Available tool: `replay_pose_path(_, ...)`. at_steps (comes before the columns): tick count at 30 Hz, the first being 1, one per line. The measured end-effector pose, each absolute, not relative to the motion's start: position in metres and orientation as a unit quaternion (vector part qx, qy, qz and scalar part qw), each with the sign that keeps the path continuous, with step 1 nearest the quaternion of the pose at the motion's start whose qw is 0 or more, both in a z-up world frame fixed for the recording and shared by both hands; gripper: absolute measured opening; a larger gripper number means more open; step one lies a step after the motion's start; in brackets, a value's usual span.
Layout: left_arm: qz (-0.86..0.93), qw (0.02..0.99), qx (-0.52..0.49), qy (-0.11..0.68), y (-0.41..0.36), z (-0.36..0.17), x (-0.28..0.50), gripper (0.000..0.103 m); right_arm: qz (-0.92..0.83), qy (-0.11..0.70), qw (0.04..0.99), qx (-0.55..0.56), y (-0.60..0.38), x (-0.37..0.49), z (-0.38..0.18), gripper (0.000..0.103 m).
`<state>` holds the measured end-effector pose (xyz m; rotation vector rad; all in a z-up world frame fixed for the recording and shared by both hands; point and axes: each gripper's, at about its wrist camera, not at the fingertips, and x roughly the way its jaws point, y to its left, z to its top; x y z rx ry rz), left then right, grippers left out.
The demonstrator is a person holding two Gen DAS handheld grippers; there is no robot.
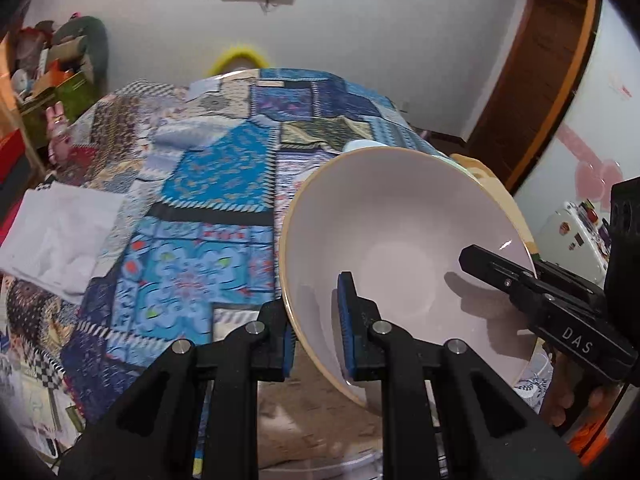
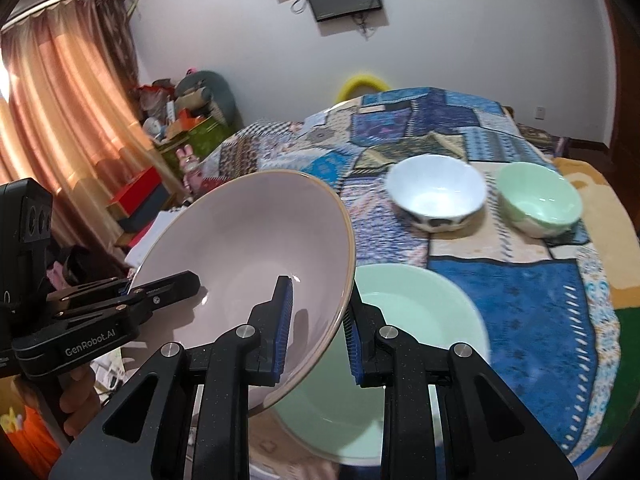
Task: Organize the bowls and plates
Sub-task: 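Lift the pink bowl with both tools and carry it toward the plate stack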
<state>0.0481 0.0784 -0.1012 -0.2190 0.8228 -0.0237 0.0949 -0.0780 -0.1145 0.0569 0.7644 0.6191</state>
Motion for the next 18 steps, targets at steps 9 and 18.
replay_pose_path(9,0.018,0.907,-0.132,0.400,0.131,-0.119,0.035,0.018,0.316,0.384,0.868,-0.006,-0.026,0.094,-0.128,0.022)
replay_pose_path(18,0.038,0.896,-0.161,0.411,0.169,-0.152,0.031,0.018,0.324,0.416,0.849,-0.033,0.013,0.097,-0.152,0.022)
